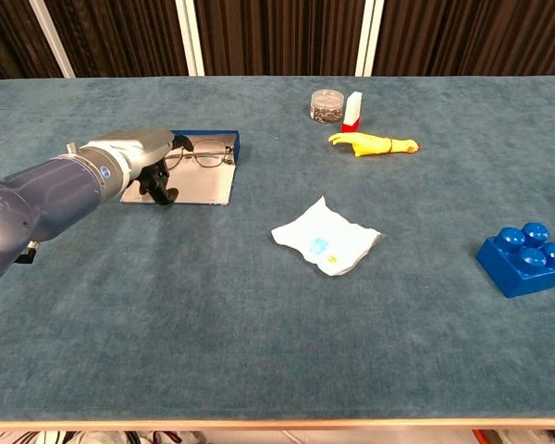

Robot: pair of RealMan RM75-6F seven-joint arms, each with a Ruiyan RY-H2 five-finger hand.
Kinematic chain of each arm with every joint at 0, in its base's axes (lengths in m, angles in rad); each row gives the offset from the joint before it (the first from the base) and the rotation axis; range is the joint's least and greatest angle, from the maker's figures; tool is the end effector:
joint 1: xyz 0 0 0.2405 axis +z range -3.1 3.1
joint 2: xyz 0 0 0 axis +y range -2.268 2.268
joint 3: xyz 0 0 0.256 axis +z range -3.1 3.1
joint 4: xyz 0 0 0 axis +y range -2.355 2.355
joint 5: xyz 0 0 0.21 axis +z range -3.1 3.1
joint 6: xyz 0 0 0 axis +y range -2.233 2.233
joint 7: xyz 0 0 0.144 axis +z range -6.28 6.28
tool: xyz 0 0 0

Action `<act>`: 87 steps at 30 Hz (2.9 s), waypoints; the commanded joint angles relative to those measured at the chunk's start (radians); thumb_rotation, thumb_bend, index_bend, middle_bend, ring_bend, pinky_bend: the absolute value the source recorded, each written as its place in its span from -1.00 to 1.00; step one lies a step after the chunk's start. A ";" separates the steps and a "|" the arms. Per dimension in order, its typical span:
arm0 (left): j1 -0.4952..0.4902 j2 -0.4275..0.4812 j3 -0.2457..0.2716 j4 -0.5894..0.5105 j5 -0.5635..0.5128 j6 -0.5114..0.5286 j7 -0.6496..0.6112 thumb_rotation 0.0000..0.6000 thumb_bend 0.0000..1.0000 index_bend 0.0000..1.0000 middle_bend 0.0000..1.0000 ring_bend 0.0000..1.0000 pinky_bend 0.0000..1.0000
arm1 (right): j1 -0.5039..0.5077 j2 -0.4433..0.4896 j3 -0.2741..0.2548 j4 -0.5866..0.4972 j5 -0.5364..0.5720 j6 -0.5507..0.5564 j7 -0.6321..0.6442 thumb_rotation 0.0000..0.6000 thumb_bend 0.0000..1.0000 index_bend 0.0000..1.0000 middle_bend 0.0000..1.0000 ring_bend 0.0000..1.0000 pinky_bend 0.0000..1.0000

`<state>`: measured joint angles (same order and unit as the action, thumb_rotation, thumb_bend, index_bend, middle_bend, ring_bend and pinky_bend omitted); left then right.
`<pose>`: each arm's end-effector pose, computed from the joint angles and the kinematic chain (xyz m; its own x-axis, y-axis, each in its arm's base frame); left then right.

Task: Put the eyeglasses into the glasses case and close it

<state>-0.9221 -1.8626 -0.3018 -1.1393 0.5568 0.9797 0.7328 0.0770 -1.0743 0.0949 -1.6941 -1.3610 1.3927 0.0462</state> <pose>-0.1378 0.3904 -0.0789 0.4828 0.3312 0.8107 0.8689 -0.0660 -0.4906 -0.3183 -0.1855 0.1664 0.2920 -0.0489 0.9552 -0.9467 0.1270 0.2959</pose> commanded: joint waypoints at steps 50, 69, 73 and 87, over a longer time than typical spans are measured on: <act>-0.065 -0.115 -0.045 0.193 0.001 -0.026 0.031 1.00 -0.09 -0.90 0.53 0.32 0.57 | -0.001 0.002 0.003 -0.007 0.014 -0.005 0.001 1.00 -0.76 -0.98 -1.00 -0.84 -0.63; 0.022 -0.011 0.020 -0.073 0.050 0.118 0.097 1.00 -0.15 -0.67 0.31 0.10 0.49 | -0.001 0.002 0.004 -0.007 0.011 -0.004 0.007 1.00 -0.76 -0.98 -1.00 -0.84 -0.63; 0.058 0.049 0.041 -0.183 0.075 0.132 0.076 1.00 -0.42 -0.63 -0.23 -0.46 -0.13 | -0.001 0.002 0.004 -0.008 0.011 -0.004 0.012 1.00 -0.76 -0.99 -1.00 -0.84 -0.63; 0.100 0.140 0.109 -0.212 0.203 0.030 -0.050 1.00 -0.61 -0.73 -0.69 -0.92 -0.78 | -0.001 0.006 0.005 -0.011 0.015 -0.010 0.026 1.00 -0.76 -0.99 -1.00 -0.84 -0.63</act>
<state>-0.8284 -1.7167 -0.2062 -1.3744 0.7347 1.0065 0.7022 0.0756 -1.0686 0.0997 -1.7050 -1.3460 1.3835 0.0714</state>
